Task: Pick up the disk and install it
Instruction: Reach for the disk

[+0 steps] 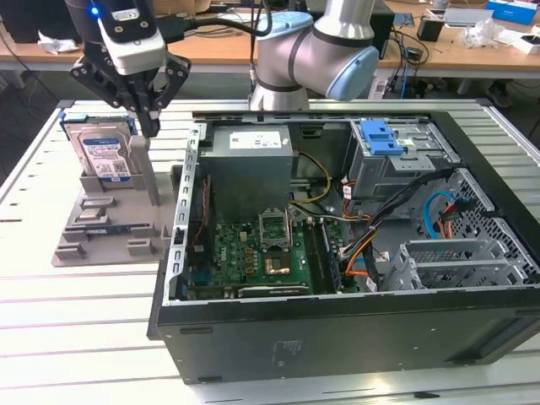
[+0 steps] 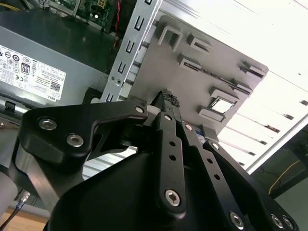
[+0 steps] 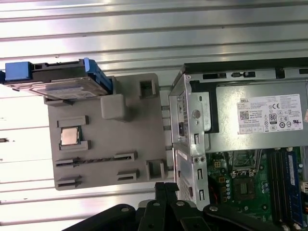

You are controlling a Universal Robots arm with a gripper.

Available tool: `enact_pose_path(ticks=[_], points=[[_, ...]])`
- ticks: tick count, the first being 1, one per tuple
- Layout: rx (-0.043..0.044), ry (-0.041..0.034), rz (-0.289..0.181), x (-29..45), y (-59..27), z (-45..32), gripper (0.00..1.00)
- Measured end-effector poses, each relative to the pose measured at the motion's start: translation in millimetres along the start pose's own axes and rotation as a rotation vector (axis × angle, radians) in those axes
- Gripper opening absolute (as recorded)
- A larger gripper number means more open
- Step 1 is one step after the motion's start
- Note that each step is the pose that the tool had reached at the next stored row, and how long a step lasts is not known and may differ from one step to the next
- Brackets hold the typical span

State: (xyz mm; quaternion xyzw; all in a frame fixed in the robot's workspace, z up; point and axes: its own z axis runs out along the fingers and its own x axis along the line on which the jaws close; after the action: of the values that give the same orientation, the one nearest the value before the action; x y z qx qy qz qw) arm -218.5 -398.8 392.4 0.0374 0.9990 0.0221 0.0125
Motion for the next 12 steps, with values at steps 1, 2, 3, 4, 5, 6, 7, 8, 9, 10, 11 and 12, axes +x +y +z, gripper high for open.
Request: enact_pose_path(ticks=[1,2,3,4,5,6,7,8,9,10,11,12], points=[[0.0,0.0,0.0,2.4,-0.2,0.0,0.11],[0.0001,0.0001,0.0,4.7,-0.4,-0.1,0.11],[0.0001,0.0001,0.0,7.4,-0.6,-0.1,0.11],[0.0001,0.0,0.0,9.9,-0.8,0.0,0.11],[0.0,0.0,0.0,13.1,-0.9,0.1,0.11],[0.0,0.0,0.0,15.9,-1.0,0.1,0.11],[0.0,0.0,0.0,19.4,-1.1,0.2,0.11],[0.0,0.0,0.0,22.0,-1.1,0.3,0.11],[0.0001,0.0,0.0,25.6,-1.2,0.3,0.11],[0.0004,0.0,0.0,29.8,-0.9,0.4,0.11],[0.0011,0.0,0.0,36.3,-0.1,0.5,0.11],[0.0021,-0.0001,0.0,41.3,0.6,0.6,0.11]])
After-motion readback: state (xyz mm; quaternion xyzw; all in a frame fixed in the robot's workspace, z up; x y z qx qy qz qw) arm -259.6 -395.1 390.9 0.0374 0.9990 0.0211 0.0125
